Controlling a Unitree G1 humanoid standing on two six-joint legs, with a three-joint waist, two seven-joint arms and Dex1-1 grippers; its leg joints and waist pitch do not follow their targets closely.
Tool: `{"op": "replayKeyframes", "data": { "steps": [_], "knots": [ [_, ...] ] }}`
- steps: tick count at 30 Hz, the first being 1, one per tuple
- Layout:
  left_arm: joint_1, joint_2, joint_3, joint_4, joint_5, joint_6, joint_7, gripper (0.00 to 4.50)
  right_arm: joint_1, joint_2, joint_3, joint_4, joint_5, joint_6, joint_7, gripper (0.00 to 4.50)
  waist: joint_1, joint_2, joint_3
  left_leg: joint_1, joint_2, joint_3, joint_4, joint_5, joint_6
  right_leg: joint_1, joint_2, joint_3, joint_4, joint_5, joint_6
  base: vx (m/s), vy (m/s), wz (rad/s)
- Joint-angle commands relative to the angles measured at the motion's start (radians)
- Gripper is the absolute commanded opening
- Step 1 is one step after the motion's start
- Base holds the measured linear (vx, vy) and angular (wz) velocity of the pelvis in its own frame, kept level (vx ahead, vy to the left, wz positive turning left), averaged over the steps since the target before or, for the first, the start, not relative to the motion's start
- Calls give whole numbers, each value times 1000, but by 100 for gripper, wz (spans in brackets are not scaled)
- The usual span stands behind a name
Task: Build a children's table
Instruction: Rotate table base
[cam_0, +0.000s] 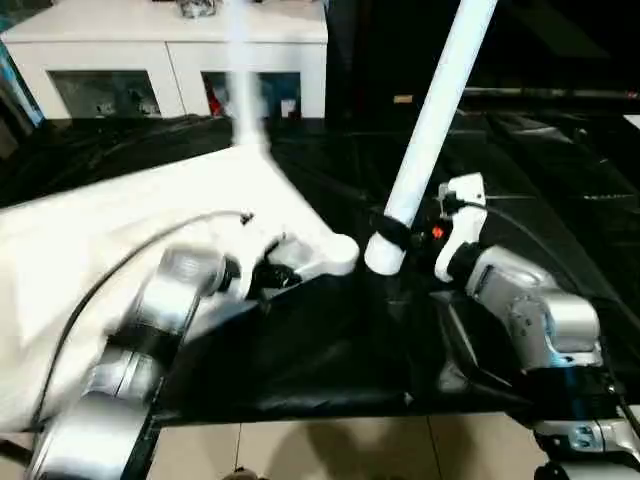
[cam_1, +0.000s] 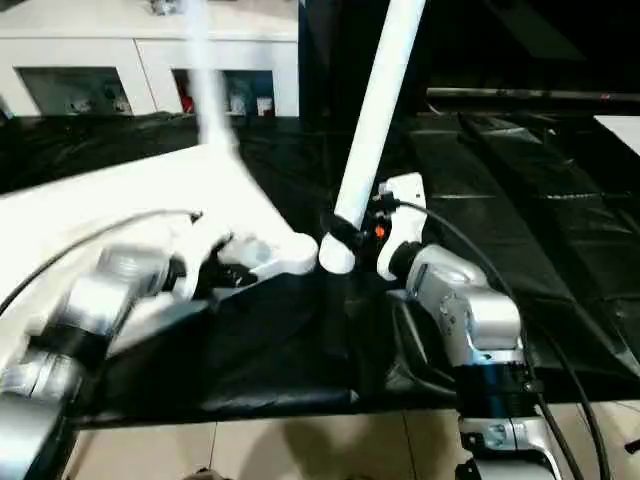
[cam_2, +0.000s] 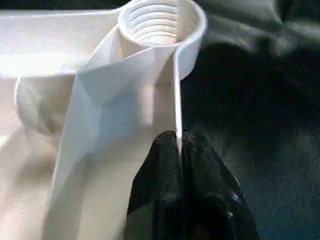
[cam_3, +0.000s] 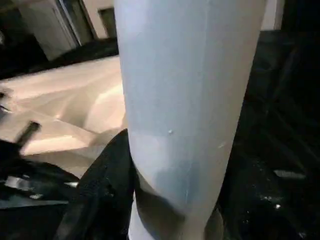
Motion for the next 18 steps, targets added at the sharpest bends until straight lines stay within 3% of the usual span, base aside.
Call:
{"op": "replayKeyframes", "data": {
  "steps": [1, 3, 5, 6, 9, 14, 16, 18],
  "knots": [
    [35, 2, -33, -58, 2, -40, -31, 0, -24, -8, 35, 2, -26, -61, 43, 189, 6, -12, -82, 12, 14, -7, -77, -278, -7, 47, -64, 37, -91, -457, -118, 0, 0, 0],
    [69, -2, -37, -127, -20, -10, -53, 0, -26, -15, 65, 18, -42, -86, 78, 189, 10, -13, -81, 11, 17, -8, -77, -280, -8, 47, -68, 37, -91, -478, -111, 0, 0, 0],
    [76, -3, -42, -138, -24, -16, -61, 0, -30, -12, 64, 26, -40, -84, 78, 189, 14, -10, -81, 12, 17, -7, -77, -274, -5, 43, -66, 38, -92, -483, -108, 0, 0, 0],
    [84, -4, -52, -146, -24, -35, -68, 0, -41, -2, 59, 42, -35, -87, 78, 189, 16, -17, -81, 13, 16, -6, -77, -272, -4, 42, -66, 38, -91, -480, -111, 0, 0, 0],
    [96, -2, -66, -148, -24, -98, -86, 0, -52, 12, 59, 66, -31, -105, 85, 189, 19, -14, -81, 15, 16, -7, -79, -284, -7, 39, -65, 38, -92, -481, -105, 0, 0, 0],
    [101, 8, -74, -161, -11, -101, -84, 0, -59, 22, 64, 93, -39, -140, 100, 189, 22, -15, -80, 13, 15, -6, -80, -283, -9, 40, -67, 39, -92, -496, -94, 0, 0, 0],
    [100, 9, -70, -166, -12, -100, -87, 57, -60, 24, 64, 99, -40, -147, 103, 189, 21, -16, -80, 12, 14, -6, -80, -282, -9, 40, -68, 39, -94, -502, -90, 0, 0, 0],
    [98, 6, -59, -166, -25, -86, -88, 61, -60, 26, 63, 103, -40, -150, 103, 189, 21, -14, -81, 13, 15, -7, -80, -283, -9, 40, -68, 38, -94, -502, -92, 0, 0, 0]
  ]
}}
